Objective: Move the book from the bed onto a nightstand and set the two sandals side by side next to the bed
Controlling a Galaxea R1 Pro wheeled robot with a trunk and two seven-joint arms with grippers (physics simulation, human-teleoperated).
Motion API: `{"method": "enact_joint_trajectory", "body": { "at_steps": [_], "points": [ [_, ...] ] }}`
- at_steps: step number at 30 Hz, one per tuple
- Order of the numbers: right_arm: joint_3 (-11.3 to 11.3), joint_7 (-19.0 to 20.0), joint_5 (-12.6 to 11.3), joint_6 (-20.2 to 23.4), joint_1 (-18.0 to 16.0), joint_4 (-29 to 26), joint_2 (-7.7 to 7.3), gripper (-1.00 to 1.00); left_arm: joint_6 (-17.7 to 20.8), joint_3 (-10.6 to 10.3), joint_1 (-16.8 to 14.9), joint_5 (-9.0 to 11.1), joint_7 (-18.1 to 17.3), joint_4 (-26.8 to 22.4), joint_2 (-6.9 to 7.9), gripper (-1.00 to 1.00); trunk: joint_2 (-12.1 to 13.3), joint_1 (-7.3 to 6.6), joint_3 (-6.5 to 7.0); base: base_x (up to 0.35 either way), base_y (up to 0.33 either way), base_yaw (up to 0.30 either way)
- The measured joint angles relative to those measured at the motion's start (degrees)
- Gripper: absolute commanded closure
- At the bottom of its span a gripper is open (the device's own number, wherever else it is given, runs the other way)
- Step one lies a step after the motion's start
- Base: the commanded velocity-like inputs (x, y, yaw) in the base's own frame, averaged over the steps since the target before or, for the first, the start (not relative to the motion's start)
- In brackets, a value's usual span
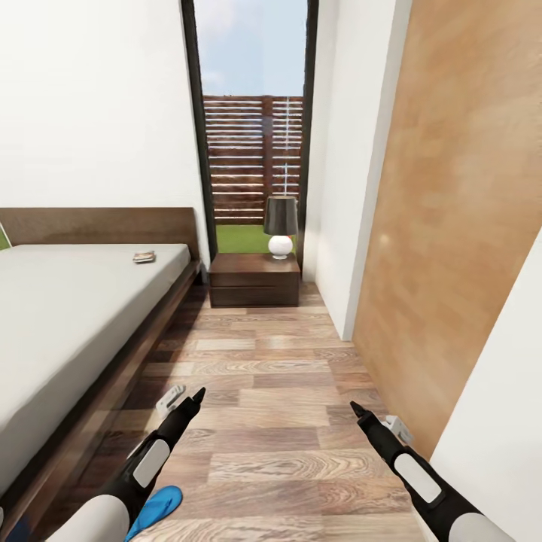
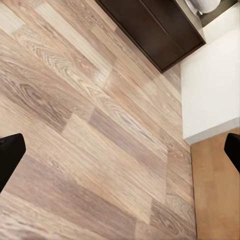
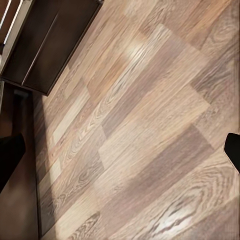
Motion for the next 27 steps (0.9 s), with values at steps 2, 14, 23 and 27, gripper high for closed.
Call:
{"method": "enact_joint_trajectory", "body": {
  "at_steps": [2, 14, 23, 27],
  "points": [
    [0.04, 0.05, 0.0, 0.0, 0.0, -0.02, 0.04, -1.0, -0.01, -0.01, 0.0, 0.01, 0.0, -0.01, 0.02, -1.0, 0.0, 0.0, 0.0, 0.0, -0.162, 0.0],
    [0.05, 0.14, 0.01, -0.01, 0.0, -0.02, 0.27, -1.0, 0.0, -0.1, 0.0, 0.0, -0.08, -0.02, 0.15, -1.0, 0.0, 0.0, 0.0, 0.004, -0.148, 0.0],
    [0.06, 0.15, -0.01, -0.01, 0.0, 0.0, 0.29, -1.0, 0.03, -0.11, 0.0, 0.03, -0.11, -0.02, 0.23, -1.0, 0.0, -0.01, 0.0, 0.076, -0.078, 0.0],
    [0.06, 0.15, -0.01, -0.01, 0.0, 0.01, 0.29, -1.0, 0.04, -0.11, 0.0, 0.04, -0.2, -0.03, 0.28, -1.0, 0.0, -0.01, 0.0, 0.101, -0.02, 0.0]
  ]
}}
